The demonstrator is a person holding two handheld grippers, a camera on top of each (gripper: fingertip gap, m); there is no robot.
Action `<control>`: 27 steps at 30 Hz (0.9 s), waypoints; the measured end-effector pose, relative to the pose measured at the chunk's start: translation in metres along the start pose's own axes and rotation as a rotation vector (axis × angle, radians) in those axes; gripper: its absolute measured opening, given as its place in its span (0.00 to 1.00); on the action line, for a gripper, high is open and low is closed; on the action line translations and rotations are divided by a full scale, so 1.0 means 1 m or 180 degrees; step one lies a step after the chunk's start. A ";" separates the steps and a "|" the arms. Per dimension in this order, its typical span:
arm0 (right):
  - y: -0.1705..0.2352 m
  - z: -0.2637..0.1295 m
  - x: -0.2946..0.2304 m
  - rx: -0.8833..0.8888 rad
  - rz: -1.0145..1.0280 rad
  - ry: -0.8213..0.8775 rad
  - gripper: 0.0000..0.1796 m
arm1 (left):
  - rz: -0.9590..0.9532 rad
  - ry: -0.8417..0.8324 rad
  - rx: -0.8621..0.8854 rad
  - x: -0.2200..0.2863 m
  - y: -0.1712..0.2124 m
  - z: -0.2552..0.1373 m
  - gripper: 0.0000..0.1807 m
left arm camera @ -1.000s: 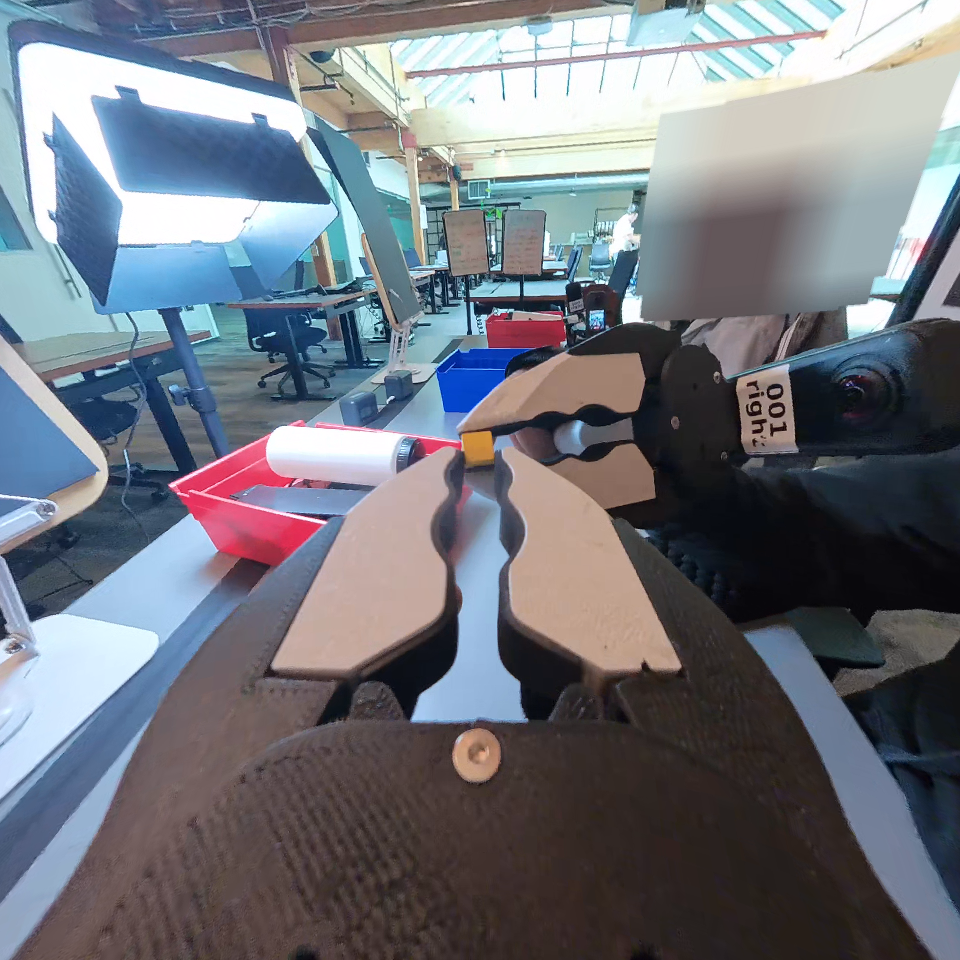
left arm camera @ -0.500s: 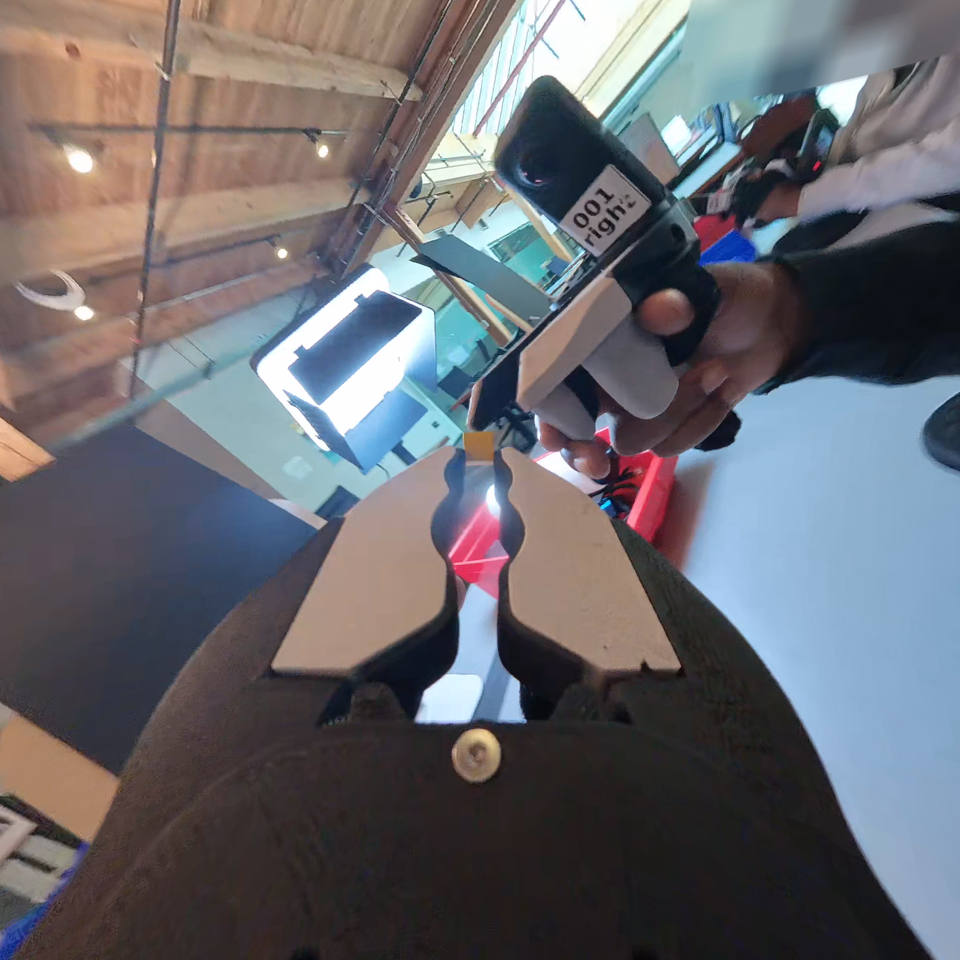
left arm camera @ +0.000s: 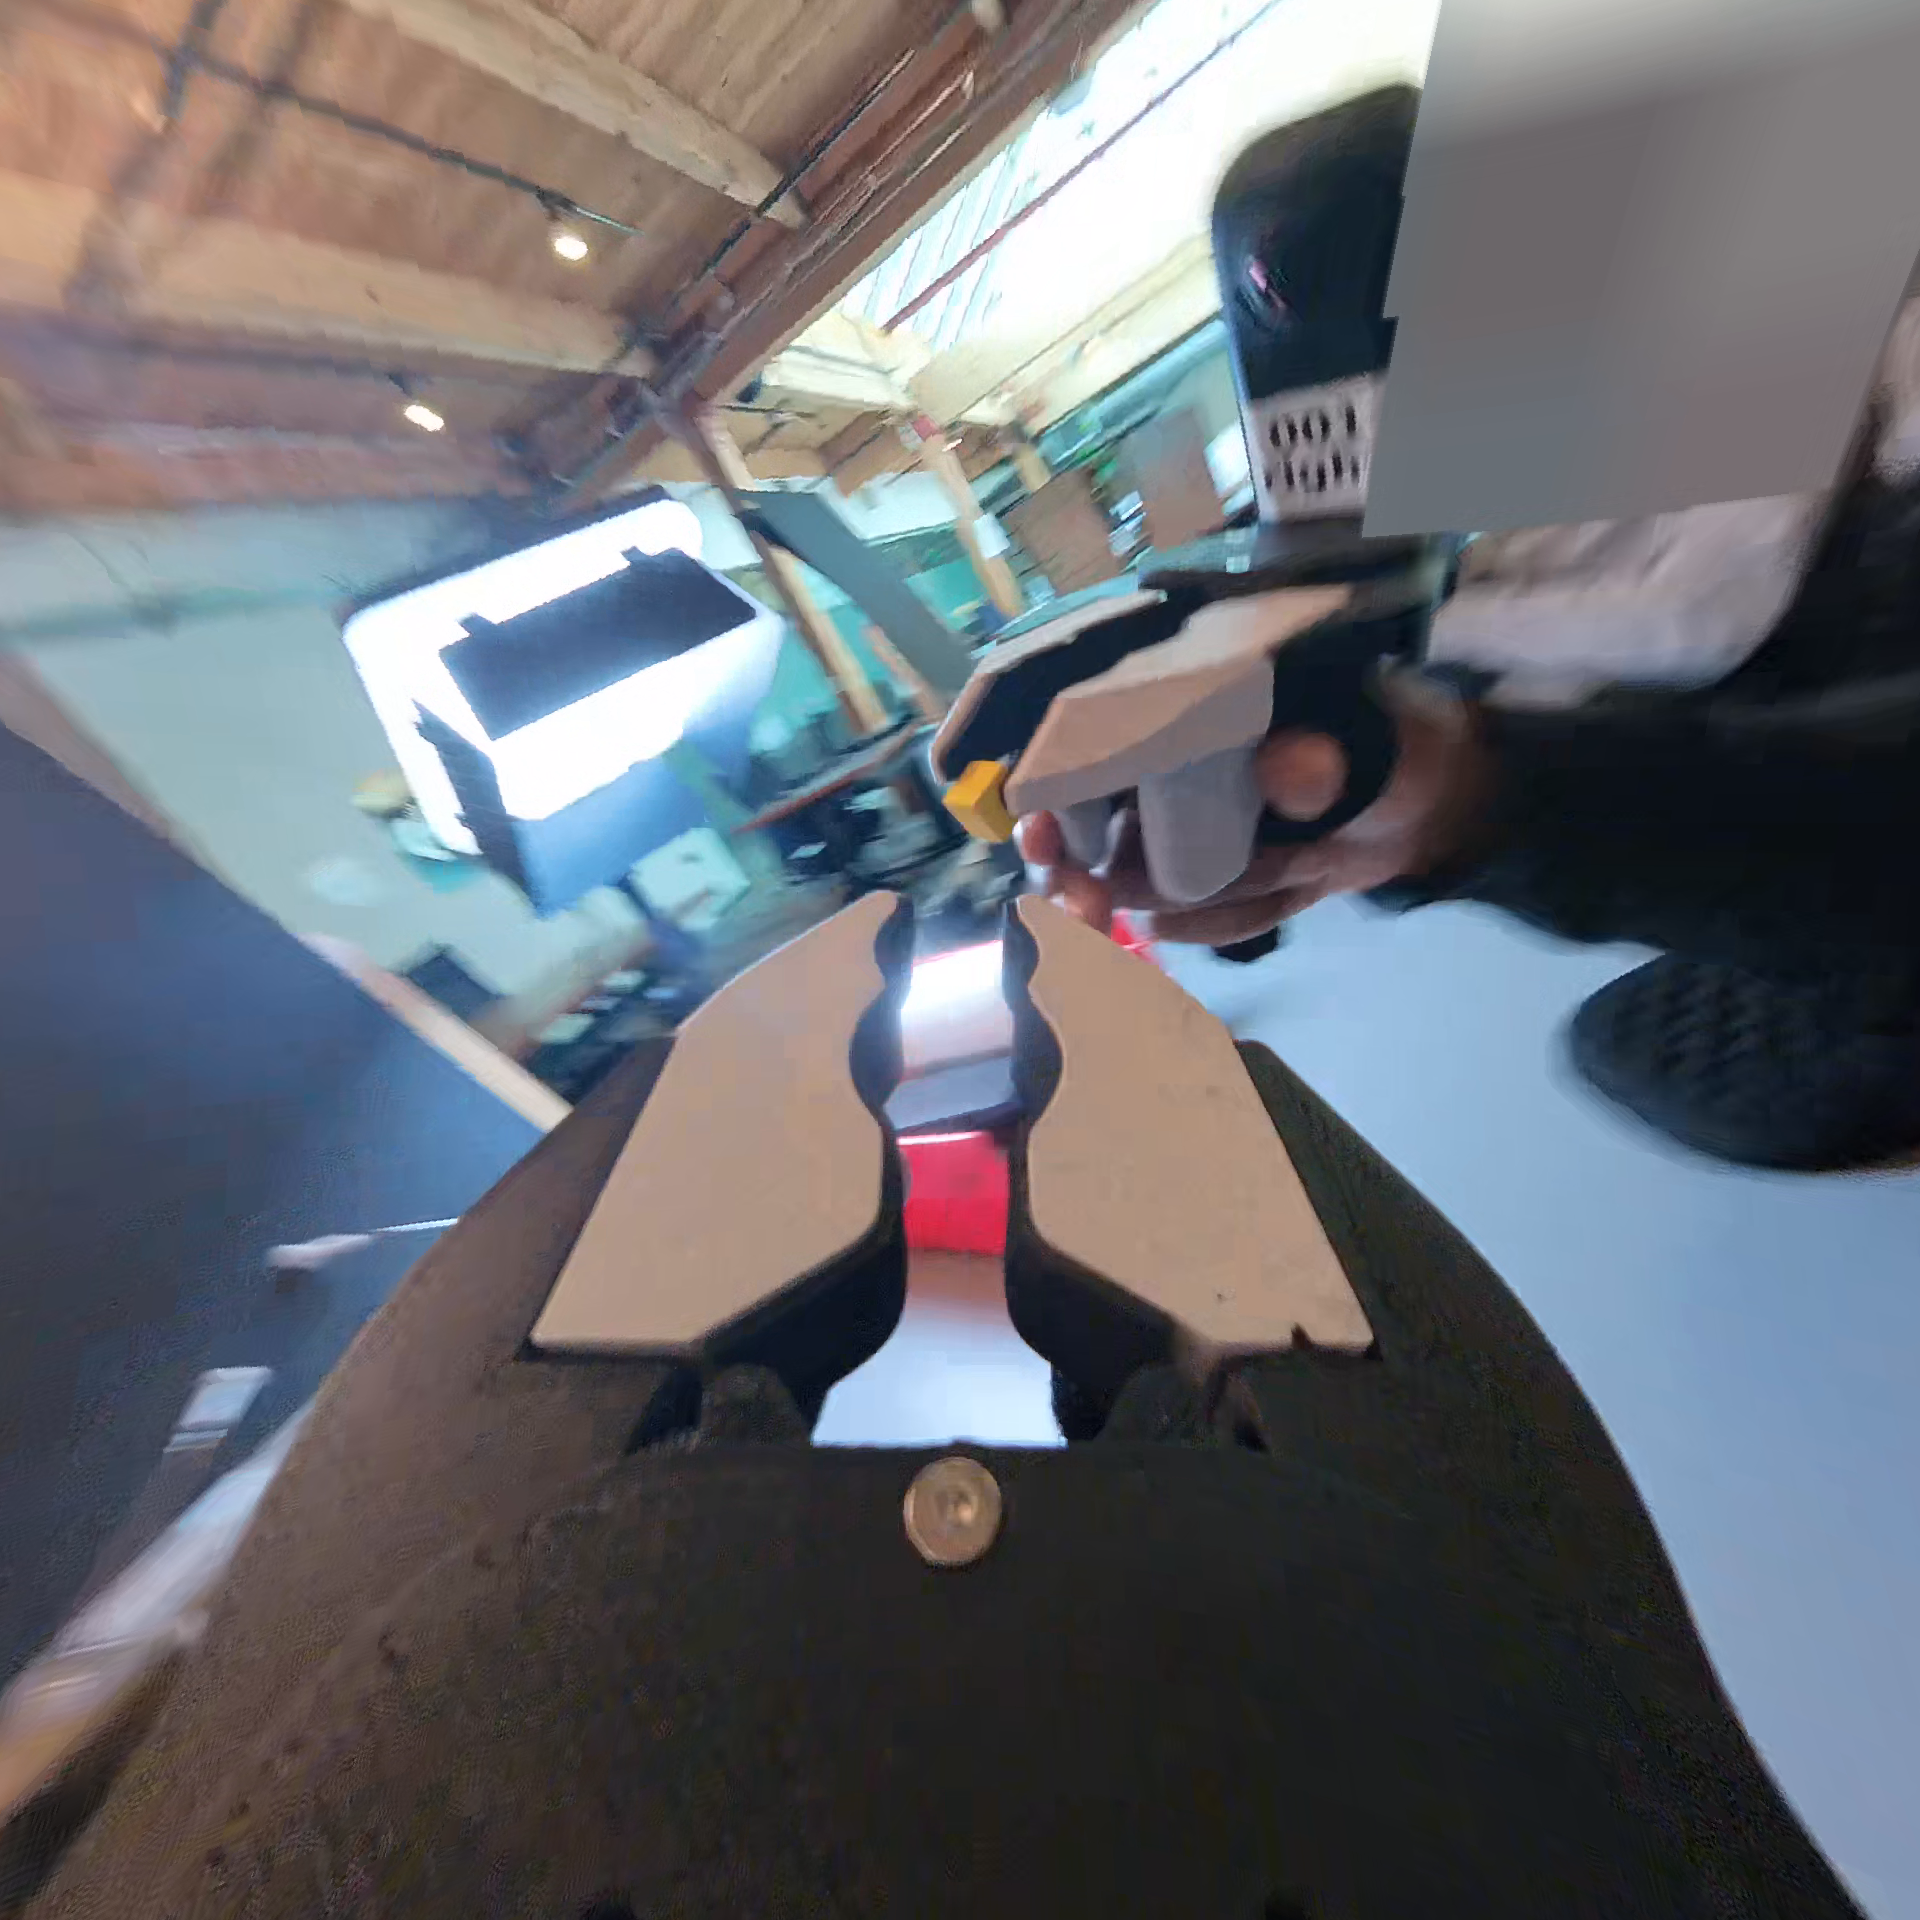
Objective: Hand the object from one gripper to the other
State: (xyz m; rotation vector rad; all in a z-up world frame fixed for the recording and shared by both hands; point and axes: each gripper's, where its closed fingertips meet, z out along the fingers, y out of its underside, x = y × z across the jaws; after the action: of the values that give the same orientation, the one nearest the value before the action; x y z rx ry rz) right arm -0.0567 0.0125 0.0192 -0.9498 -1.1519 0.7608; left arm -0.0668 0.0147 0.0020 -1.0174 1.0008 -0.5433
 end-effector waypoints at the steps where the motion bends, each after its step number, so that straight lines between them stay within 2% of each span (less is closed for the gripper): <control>1: -0.001 -0.001 0.000 -0.0002 -0.0319 0.0100 0.07 | -0.0409 0.0148 0.0080 0.000 -0.003 -0.002 0.11; 4: 0.002 0.001 -0.009 -0.0091 -0.1327 0.0296 0.07 | -0.1332 0.0507 0.0234 0.000 -0.011 -0.004 0.15; 6: 0.007 0.006 -0.015 -0.0185 -0.1869 0.0387 0.07 | -0.1566 0.0621 0.0253 0.003 -0.013 -0.004 0.16; 9: 0.012 0.011 -0.024 -0.0263 -0.2269 0.0415 0.07 | -0.1557 0.0789 0.0009 0.015 -0.004 -0.001 0.15; 13: 0.017 0.012 -0.026 -0.0306 -0.2286 0.0322 0.06 | -0.1339 0.0786 -0.0162 0.020 0.001 0.000 0.07; 15: 0.019 0.012 -0.024 -0.0334 -0.1937 0.0226 0.07 | -0.1235 0.0717 -0.0221 0.018 0.002 0.000 0.06; 19: 0.020 0.008 -0.008 -0.0323 -0.0350 -0.0045 0.11 | -0.0883 0.0384 -0.0158 0.005 0.000 -0.002 0.06; 23: 0.012 0.001 0.002 -0.0074 0.1060 -0.0441 0.13 | -0.0235 -0.0048 -0.0134 -0.008 -0.003 -0.004 0.06; 27: 0.017 0.003 -0.004 -0.0100 0.1739 -0.0746 0.15 | 0.0629 -0.0367 -0.0270 -0.007 -0.003 -0.001 0.06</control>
State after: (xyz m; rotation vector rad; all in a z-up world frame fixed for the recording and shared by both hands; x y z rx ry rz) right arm -0.0613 0.0168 0.0031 -1.2464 -1.1146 1.3236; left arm -0.0711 0.0185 0.0072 -1.0003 1.0151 -0.2784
